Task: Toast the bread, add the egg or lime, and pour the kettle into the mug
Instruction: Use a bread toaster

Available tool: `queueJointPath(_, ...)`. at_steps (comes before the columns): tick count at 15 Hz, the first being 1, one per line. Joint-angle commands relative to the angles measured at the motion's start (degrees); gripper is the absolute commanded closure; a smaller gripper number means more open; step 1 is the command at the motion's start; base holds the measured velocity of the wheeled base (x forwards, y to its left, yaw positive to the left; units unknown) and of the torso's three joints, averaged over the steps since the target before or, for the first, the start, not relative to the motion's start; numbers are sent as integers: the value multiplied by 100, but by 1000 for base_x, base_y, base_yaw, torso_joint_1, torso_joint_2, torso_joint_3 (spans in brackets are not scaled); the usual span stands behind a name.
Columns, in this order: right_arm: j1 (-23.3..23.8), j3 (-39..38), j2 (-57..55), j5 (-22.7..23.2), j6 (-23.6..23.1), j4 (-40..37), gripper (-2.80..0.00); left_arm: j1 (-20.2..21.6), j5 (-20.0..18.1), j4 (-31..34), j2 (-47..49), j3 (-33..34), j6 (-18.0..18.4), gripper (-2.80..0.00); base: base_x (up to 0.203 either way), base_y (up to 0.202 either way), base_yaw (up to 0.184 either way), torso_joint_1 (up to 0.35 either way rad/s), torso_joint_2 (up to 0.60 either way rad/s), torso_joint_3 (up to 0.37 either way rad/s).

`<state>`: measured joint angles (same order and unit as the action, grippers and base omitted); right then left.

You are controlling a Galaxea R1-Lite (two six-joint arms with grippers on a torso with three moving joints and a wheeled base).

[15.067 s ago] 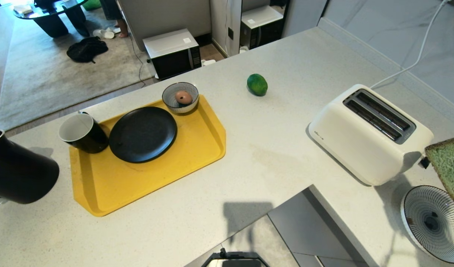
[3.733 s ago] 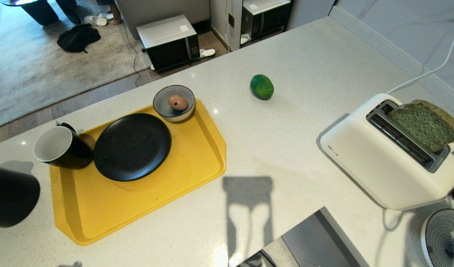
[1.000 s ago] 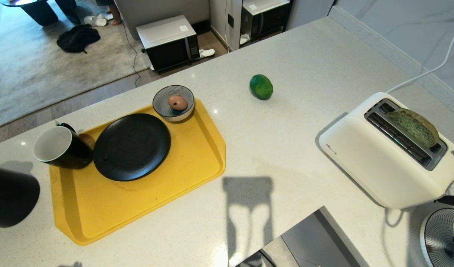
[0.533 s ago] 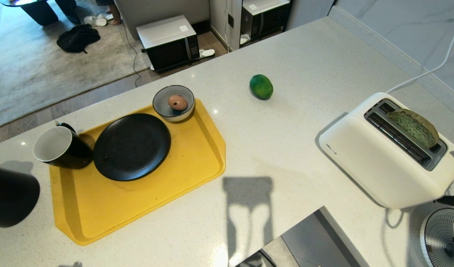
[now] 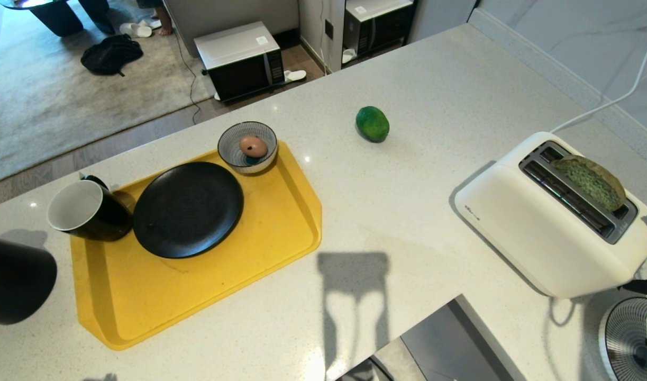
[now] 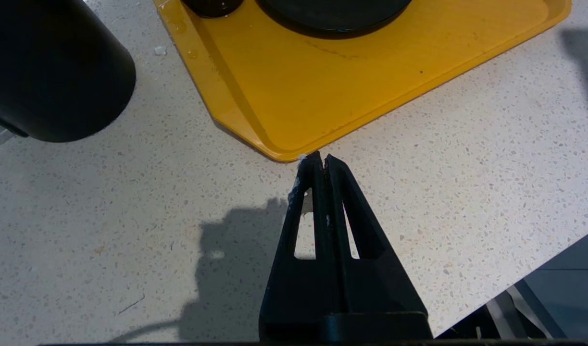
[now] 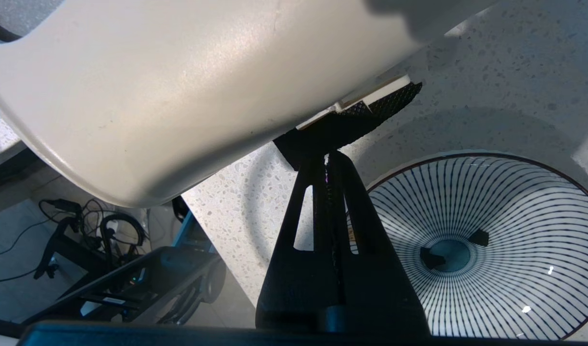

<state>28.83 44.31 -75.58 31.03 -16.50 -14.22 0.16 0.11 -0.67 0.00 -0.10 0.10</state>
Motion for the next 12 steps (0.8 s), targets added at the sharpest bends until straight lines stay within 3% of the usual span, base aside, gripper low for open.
queueJointPath(1,0,16,8,17,-12,-10,0,2,6,-3,0,1,-1,0,0,0,0,0,0,0)
queueJointPath(12,0,-2,-9,-1,-20,-10,0,2,5,-3,0,1,-1,0,0,0,0,0,0,0)
